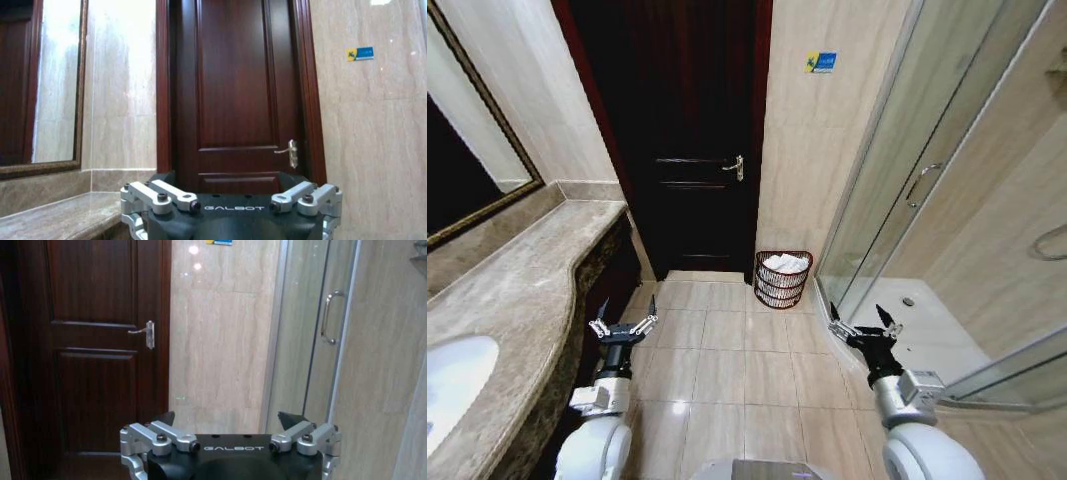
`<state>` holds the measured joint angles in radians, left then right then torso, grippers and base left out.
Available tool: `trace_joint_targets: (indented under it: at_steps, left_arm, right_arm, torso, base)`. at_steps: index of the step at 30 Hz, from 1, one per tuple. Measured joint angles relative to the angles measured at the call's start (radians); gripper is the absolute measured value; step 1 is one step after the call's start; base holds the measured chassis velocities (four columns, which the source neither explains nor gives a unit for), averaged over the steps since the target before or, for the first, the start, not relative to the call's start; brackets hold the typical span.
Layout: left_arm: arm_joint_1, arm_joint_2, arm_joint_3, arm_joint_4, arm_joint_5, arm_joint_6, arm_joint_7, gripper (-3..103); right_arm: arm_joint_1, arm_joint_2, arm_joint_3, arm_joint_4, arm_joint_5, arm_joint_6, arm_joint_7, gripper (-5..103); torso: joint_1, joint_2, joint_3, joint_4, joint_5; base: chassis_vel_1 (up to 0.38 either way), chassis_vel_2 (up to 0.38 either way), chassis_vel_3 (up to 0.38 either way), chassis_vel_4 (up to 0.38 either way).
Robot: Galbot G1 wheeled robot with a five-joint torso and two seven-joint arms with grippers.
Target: Discard the used towel into the hamper.
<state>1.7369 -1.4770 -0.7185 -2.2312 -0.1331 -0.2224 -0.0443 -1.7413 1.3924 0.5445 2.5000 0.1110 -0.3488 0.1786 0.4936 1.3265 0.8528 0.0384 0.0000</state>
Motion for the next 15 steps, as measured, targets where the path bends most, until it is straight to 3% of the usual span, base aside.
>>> trace_joint_targets:
  at_steps: [15]
  left_arm:
    - [-0.004,0.007,-0.007,0.001,-0.012,0.012,0.024,100]
  right_arm:
    - [-0.008,0.004,0.004,0.0,-0.006,0.001,0.001,100]
  torso:
    - [0.0,0.0,0.0,-0.0001,0.0]
  base:
    - [0.074,-0.07,-0.076,0.069]
